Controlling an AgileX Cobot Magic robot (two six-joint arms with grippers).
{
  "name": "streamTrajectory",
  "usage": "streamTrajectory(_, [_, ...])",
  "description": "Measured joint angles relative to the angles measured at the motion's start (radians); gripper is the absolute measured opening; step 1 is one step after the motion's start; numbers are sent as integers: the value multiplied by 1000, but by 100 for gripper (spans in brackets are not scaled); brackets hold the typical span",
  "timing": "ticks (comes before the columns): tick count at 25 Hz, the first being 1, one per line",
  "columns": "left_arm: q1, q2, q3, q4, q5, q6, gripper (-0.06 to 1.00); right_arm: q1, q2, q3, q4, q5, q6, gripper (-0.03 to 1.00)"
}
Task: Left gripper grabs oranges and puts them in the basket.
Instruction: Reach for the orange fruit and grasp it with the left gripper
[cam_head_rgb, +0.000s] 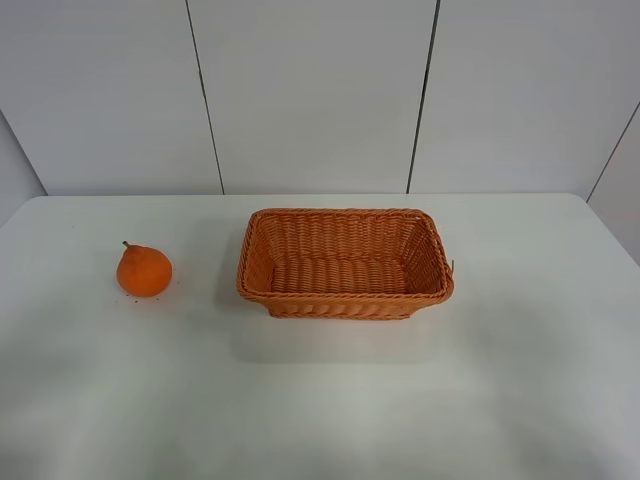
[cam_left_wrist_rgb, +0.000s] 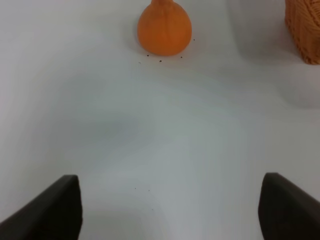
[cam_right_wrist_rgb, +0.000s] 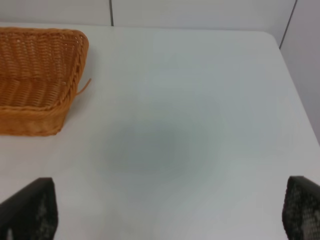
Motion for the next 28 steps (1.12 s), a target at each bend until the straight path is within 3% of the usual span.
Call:
streamTrajectory(25, [0,0,0,0,0,0,82,0,0,0,0,0,0,69])
streamTrajectory(28, [0,0,0,30,0,0,82,0,0,0,0,0,0,69])
